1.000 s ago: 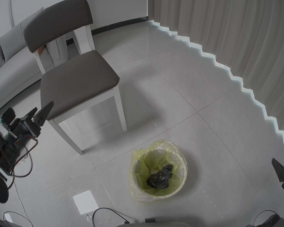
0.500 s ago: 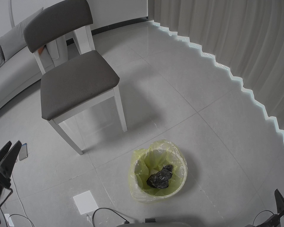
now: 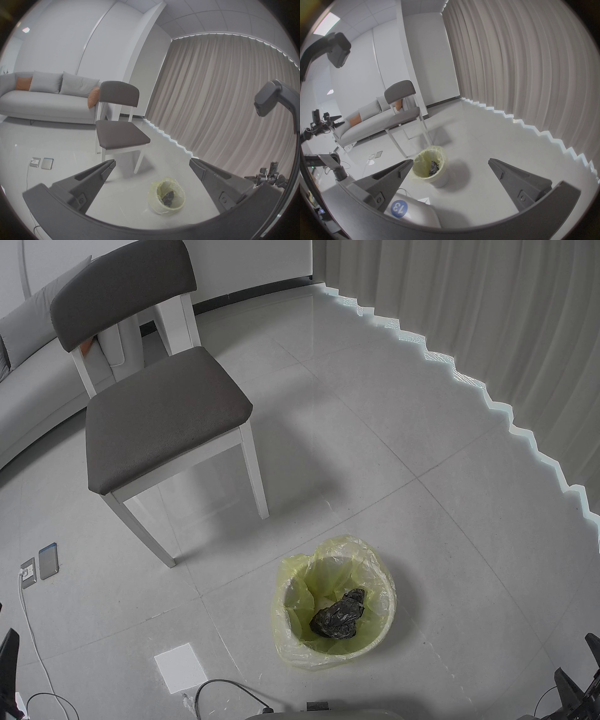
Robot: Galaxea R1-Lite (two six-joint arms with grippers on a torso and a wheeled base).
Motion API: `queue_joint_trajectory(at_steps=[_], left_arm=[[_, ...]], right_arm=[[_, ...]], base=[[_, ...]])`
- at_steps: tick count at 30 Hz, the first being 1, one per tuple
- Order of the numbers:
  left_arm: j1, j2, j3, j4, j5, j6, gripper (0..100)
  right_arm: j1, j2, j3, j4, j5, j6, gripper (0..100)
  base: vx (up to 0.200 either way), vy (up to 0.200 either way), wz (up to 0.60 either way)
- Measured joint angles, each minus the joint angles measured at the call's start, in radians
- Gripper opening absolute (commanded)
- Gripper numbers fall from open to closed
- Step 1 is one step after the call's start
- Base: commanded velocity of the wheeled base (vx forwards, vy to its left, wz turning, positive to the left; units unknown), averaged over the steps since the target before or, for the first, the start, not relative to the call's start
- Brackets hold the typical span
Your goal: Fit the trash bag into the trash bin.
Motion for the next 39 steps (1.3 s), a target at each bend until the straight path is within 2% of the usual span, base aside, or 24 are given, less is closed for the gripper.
queue_joint_trajectory(at_steps=[4,9,14,16,20,23,27,29,34,37,39], left_arm=[[-0.010,-0.051,0.013,0.008,0.024,0.040,100],[-0.013,-0.077,0.064,-0.013,0.082,0.152,100],[-0.014,-0.088,0.199,-0.211,0.214,0.229,100],[-0.014,-0.090,0.262,-0.301,0.254,0.244,100],[0.000,-0.099,0.320,-0.358,0.299,0.262,100],[0.015,-0.113,0.340,-0.312,0.329,0.277,100],[0.034,-0.135,0.349,-0.174,0.371,0.273,100],[0.042,-0.144,0.350,-0.139,0.386,0.266,100],[0.053,-0.156,0.352,-0.132,0.440,0.273,100],[0.056,-0.159,0.352,-0.127,0.455,0.283,100],[0.057,-0.160,0.352,-0.115,0.436,0.271,100]], right_arm=[[-0.001,-0.001,0.051,-0.117,-0.039,-0.039,100],[-0.001,-0.001,0.131,-0.294,-0.111,-0.077,100],[-0.001,-0.001,0.173,-0.346,-0.195,-0.094,100],[-0.001,-0.001,0.184,-0.351,-0.214,-0.110,100],[-0.001,-0.001,0.189,-0.357,-0.221,-0.163,100],[-0.001,-0.001,0.190,-0.357,-0.206,-0.196,100],[-0.001,-0.001,0.191,-0.353,-0.186,-0.209,100],[-0.001,-0.001,0.191,-0.331,-0.204,-0.182,100],[-0.002,-0.001,0.191,-0.294,-0.307,-0.113,100],[-0.002,0.000,0.191,-0.284,-0.295,-0.114,100],[-0.003,0.000,0.191,-0.282,-0.290,-0.110,100]], base=[[0.000,0.000,0.00],[0.000,0.000,0.00],[0.000,0.000,0.00],[0.000,0.000,0.00],[0.000,0.000,0.00],[0.000,0.000,0.00],[0.000,0.000,0.00],[0.000,0.000,0.00],[0.000,0.000,0.00],[0.000,0.000,0.00],[0.000,0.000,0.00]])
